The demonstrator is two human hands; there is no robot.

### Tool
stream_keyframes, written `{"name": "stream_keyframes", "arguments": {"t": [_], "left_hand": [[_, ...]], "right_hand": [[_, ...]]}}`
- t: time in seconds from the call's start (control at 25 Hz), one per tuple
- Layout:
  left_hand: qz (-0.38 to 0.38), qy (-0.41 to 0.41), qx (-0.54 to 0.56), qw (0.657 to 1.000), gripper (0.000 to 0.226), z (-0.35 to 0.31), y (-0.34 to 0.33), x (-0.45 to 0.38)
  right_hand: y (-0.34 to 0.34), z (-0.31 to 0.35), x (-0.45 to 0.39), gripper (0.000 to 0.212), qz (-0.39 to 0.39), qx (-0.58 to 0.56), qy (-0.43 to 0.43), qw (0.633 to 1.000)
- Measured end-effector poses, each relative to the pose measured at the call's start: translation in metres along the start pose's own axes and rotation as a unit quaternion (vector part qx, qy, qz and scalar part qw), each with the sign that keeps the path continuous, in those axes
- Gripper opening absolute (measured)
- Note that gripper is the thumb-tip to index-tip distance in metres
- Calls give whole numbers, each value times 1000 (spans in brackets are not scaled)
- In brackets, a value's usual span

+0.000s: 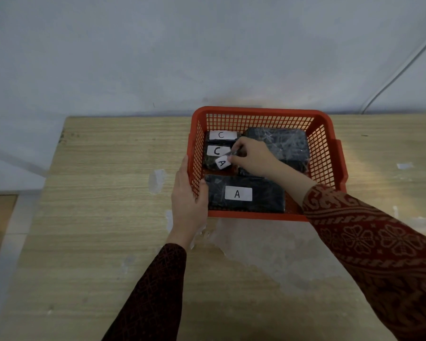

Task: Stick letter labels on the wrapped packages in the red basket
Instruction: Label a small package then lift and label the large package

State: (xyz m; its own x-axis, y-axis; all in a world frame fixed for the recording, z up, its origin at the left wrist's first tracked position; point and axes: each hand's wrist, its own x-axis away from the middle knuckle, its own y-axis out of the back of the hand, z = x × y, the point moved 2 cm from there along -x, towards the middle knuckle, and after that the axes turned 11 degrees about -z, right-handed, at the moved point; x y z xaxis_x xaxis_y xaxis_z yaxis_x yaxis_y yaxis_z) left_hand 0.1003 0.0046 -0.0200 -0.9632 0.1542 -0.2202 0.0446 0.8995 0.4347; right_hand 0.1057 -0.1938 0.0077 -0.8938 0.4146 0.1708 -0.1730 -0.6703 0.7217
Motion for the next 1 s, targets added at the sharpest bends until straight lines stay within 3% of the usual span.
{"name": "stream_keyframes", "arguments": {"t": [0.12, 0.28, 0.56, 0.68, 0.84, 1.0], "left_hand": [[-4, -2, 1, 1000, 61, 1, -1, 0], [-4, -5, -8, 1000, 62, 2, -1, 1], [5, -3, -9, 1000, 62, 3, 0, 1], [12, -1, -48, 999, 62, 3, 0, 1], [-6, -62, -205, 977, 61, 3, -1, -1], [9, -154, -301, 941, 54, -11, -8, -2]], "right_hand": [[-17, 4, 7, 27, -27, 105, 72, 991], [-28, 5, 3, 36, -50, 270, 127, 953], [-37, 9, 2, 27, -20, 391, 156, 907], [-34, 9, 7, 26, -31, 377, 189, 906], [-3, -8, 30, 24, -47, 268, 256, 928], [52, -49, 47, 28, -58, 238, 218, 945]]}}
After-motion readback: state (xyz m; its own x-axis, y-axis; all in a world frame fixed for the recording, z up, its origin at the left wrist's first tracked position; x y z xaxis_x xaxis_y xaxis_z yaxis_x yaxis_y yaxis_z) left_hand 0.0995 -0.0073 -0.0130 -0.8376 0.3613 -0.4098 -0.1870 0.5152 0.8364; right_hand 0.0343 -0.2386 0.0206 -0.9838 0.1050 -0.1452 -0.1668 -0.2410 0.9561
